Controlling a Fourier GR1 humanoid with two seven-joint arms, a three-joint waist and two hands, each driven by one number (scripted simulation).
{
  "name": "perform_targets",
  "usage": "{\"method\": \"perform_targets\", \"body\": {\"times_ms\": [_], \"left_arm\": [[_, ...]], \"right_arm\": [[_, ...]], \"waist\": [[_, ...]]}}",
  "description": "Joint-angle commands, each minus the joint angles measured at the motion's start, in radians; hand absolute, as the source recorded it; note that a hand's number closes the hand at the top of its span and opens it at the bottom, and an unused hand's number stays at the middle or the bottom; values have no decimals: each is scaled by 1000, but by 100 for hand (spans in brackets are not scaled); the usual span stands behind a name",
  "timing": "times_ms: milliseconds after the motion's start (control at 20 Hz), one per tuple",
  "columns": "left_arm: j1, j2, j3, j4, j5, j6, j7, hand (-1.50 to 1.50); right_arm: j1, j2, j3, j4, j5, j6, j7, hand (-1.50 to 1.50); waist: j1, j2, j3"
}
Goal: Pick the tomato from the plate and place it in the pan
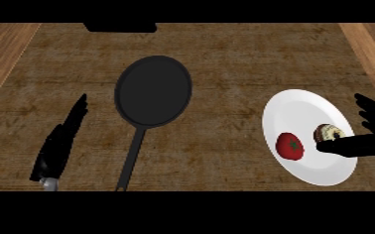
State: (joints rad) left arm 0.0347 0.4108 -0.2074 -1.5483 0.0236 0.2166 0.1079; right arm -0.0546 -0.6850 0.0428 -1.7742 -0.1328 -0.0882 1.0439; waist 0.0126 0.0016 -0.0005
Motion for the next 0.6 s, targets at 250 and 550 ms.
{"method": "perform_targets", "body": {"times_ms": [250,550], "left_arm": [[-11,-21,4,-28,-18,-4,32,0],[3,18,49,-89,9,-43,77,0]], "right_arm": [[-147,-34,101,173,-90,194,154,-150],[-253,-38,165,153,-124,188,309,-150]], "waist": [[3,1,0],[1,-2,0]]}}
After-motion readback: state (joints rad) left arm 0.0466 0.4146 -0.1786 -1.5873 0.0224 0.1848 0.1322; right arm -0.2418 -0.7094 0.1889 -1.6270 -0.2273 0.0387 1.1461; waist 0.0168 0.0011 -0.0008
